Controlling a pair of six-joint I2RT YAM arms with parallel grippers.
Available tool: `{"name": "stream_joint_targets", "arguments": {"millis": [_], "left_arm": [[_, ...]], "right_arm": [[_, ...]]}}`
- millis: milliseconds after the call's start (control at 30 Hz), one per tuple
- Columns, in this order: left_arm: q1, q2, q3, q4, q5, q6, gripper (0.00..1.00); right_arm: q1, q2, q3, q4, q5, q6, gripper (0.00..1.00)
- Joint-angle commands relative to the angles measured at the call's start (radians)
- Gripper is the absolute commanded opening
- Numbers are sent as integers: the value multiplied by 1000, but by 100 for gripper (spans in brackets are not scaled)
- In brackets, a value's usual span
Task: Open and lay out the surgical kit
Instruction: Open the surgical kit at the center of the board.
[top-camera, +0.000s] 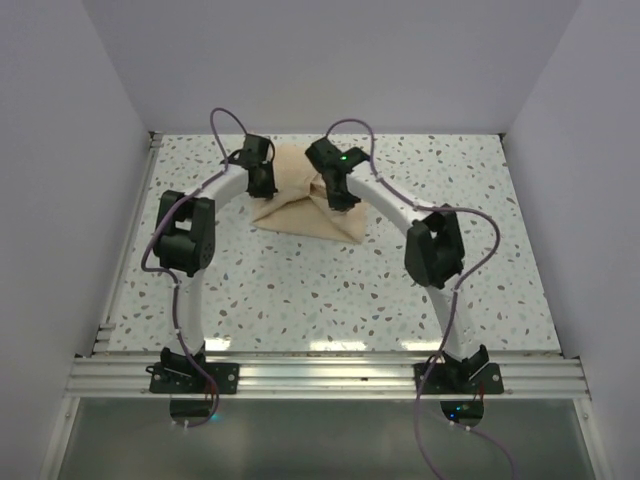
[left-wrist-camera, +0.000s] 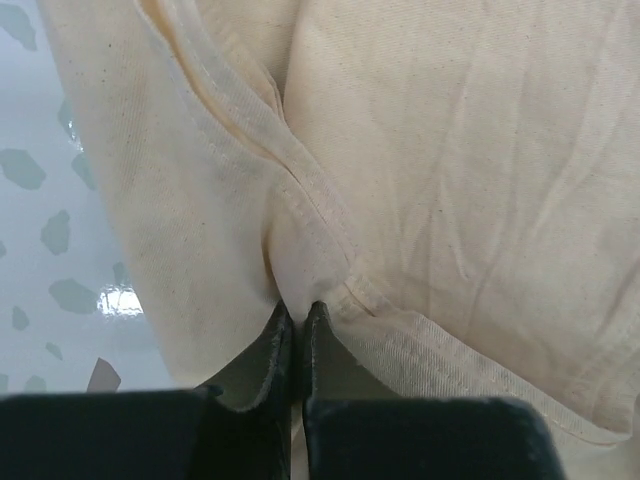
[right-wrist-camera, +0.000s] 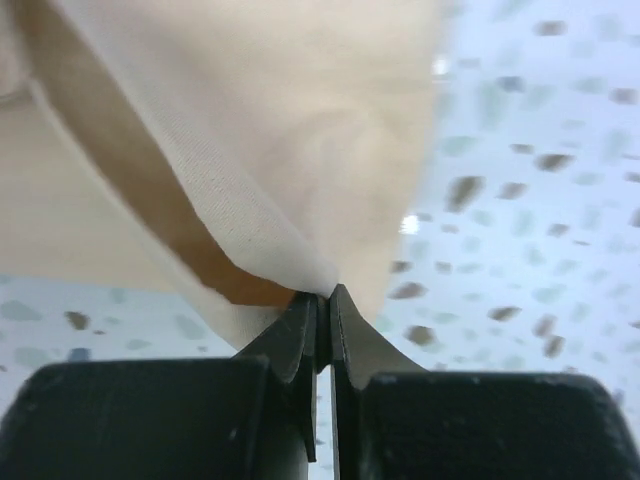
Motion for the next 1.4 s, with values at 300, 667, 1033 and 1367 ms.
{"name": "stream_joint_targets", "arguments": {"millis": [300, 667, 1033, 1367], "left_arm": [[80, -77, -59, -105, -170, -74, 0], [78, -104, 10, -147, -173, -74, 2], [54, -146, 277, 30, -34, 7, 100], [-121, 191, 567, 65, 155, 10, 100]], "right_arm": [[-348, -379, -454, -73, 306, 140, 0], [-456, -374, -551, -77, 314, 169, 98], [-456, -505, -564, -82, 242, 100, 98], [-454, -540, -578, -94, 171, 71, 98]]}}
